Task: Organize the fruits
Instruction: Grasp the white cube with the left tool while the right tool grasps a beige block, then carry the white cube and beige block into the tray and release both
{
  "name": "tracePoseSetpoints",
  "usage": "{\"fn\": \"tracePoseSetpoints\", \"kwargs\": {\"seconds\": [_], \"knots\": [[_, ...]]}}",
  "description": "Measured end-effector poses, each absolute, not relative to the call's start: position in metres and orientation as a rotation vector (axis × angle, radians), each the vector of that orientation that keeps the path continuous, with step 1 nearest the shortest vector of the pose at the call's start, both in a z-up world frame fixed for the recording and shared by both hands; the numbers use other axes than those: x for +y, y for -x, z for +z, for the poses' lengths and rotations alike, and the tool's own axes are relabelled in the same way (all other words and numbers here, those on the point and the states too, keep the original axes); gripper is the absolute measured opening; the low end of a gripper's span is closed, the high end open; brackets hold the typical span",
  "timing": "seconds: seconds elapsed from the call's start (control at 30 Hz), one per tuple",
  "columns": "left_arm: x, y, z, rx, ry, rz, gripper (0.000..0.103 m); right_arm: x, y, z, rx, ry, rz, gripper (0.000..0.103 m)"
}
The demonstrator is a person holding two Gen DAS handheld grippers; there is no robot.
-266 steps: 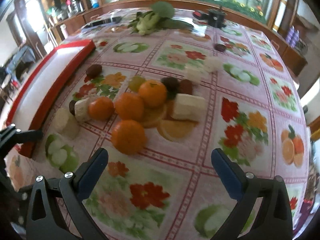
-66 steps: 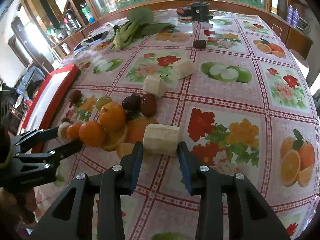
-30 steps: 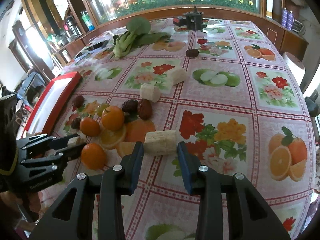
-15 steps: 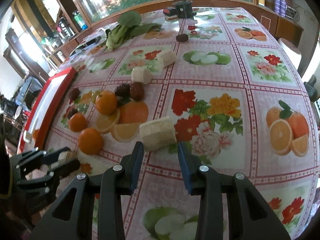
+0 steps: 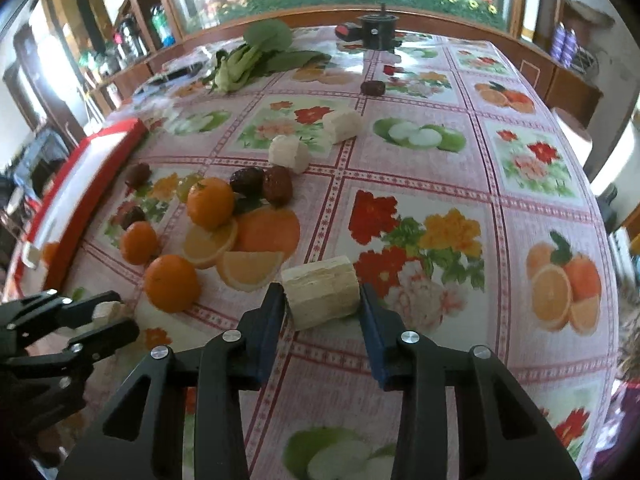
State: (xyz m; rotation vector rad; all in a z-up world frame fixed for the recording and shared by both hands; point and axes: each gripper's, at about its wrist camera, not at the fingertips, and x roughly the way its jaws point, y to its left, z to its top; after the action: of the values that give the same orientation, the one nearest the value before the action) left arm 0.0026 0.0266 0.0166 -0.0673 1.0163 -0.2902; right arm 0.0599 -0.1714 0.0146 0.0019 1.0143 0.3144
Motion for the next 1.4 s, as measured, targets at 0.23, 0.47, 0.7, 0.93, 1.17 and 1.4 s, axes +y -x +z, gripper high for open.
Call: {"fn": "tracePoseSetpoints", "kwargs": {"seconds": [0.23, 0.47, 0.7, 0.93, 1.17, 1.4], "knots": [[0.014, 0.015, 0.02, 1.009, 0.027, -0.305, 0.035, -0.177, -0.034, 0.025, 1.012, -0.045, 0.334, 0.037], [0.005, 0.026, 0.025, 1.009, 0.014, -0.344, 0.035, -0.174, -0.018, 0.023, 1.029, -0.053, 0.315, 0.037], [0.017, 0.033, 0.039, 0.973, 0.028, -0.338, 0.035, -0.151, -0.014, 0.03, 1.025, -0.031, 0.332, 0.037], [0.044, 0.036, 0.053, 0.936, 0.04, -0.305, 0.035, -0.108, -0.016, 0.042, 1.008, 0.013, 0.393, 0.037], [0.088, 0.038, 0.062, 0.911, 0.084, -0.241, 0.035, -0.059, -0.021, 0.051, 0.993, 0.046, 0.47, 0.037], [0.143, 0.033, 0.069, 0.889, 0.119, -0.132, 0.035, -0.003, -0.027, 0.058, 0.986, 0.095, 0.563, 0.037]]}}
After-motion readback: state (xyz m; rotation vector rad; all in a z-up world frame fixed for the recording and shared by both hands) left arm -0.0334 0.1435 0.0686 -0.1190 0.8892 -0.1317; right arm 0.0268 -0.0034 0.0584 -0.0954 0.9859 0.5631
